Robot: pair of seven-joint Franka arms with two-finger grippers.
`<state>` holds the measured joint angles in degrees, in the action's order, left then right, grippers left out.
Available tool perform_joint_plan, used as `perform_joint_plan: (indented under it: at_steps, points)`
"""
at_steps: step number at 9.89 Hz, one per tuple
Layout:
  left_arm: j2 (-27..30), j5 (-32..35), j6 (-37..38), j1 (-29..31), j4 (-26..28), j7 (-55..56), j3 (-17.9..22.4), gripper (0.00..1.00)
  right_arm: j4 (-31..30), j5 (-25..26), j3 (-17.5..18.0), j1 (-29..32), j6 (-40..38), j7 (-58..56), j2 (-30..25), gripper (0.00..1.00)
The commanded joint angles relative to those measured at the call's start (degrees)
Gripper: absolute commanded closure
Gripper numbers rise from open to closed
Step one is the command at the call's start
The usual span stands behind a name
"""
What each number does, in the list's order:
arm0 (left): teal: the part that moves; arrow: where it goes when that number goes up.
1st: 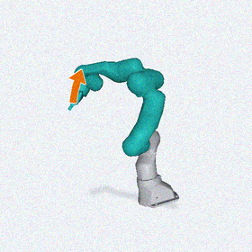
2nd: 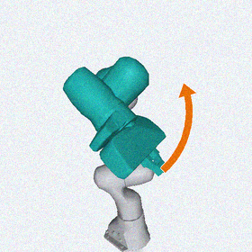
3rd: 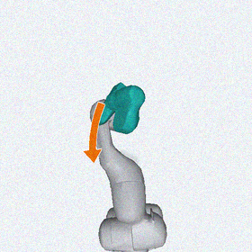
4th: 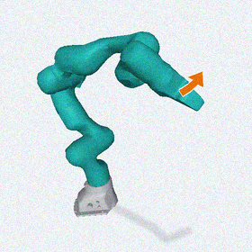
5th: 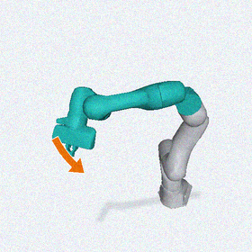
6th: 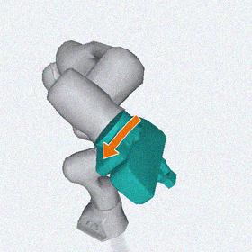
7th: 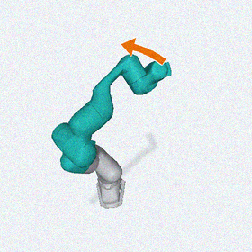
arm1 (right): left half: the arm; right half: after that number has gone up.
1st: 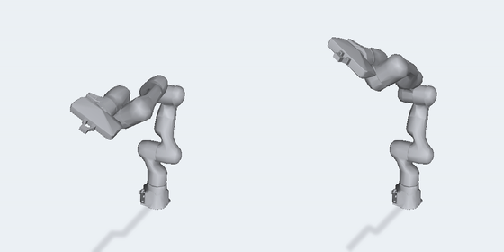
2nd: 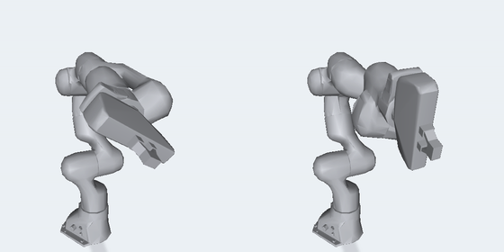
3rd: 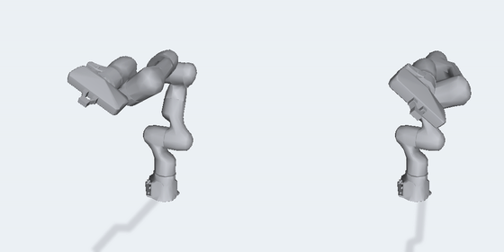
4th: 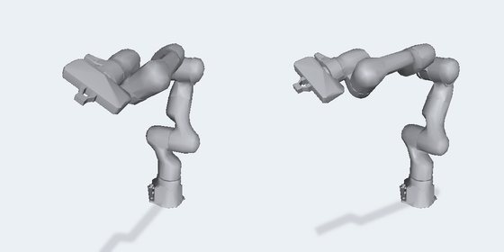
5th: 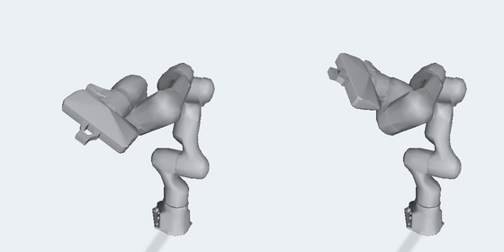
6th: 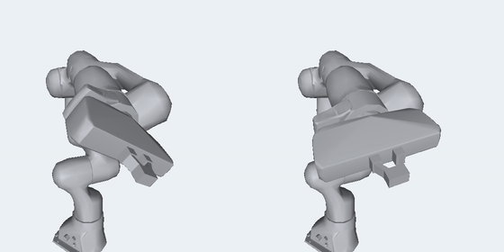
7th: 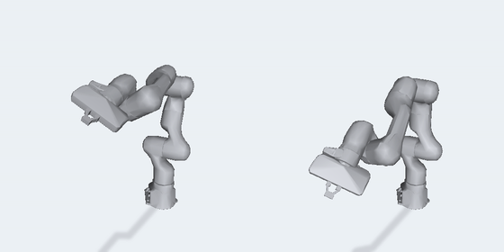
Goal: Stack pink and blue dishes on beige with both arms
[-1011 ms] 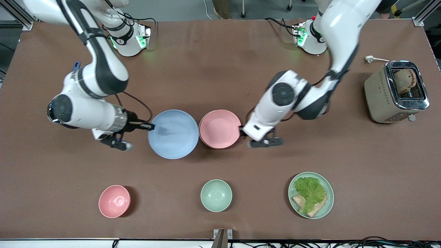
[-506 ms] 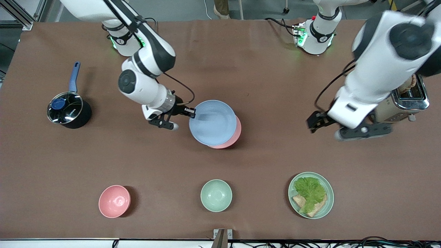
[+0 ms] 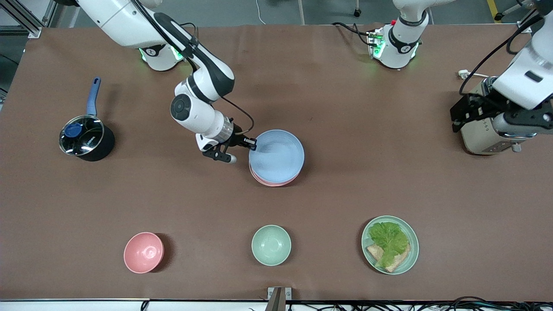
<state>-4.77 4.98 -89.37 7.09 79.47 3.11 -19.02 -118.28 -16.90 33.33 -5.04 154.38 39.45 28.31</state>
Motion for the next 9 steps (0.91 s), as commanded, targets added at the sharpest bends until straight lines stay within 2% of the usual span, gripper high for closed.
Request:
perform_joint_plan:
  at_steps: [1,2,4,5,6,8,9]
  points:
    - [6.06,-4.61,2.61,-6.9,8.4,-2.23,10.63,0.0,-0.46,1.69,0.42,0.21,1.35,1.06,1.03,0.96]
    - [8.44,-4.72,3.32,-9.09,11.03,-2.23,13.54,0.0,-1.33,1.79,0.42,0.12,2.66,1.06,1.48,0.95]
    - [11.0,-4.63,3.42,-9.64,13.26,-2.15,14.53,0.0,-2.13,1.87,0.42,0.12,4.08,1.06,2.1,0.93]
    - [10.84,-4.28,3.33,-9.64,12.65,-2.15,14.53,0.0,-2.13,1.87,0.42,0.21,4.08,0.98,2.27,0.84]
    - [10.57,-4.02,3.42,-9.64,12.21,-2.15,14.53,0.0,-2.04,1.96,0.42,0.21,4.08,0.89,2.54,0.65]
    - [8.3,-3.67,3.42,-9.82,9.41,-1.88,14.45,0.0,-2.13,1.96,0.24,1.43,3.56,0.54,1.32,0.18]
    - [6.37,-3.67,3.42,-9.65,6.87,-1.88,14.45,0.0,-2.39,1.96,-0.02,2.83,2.69,0.36,-2.61,0.02]
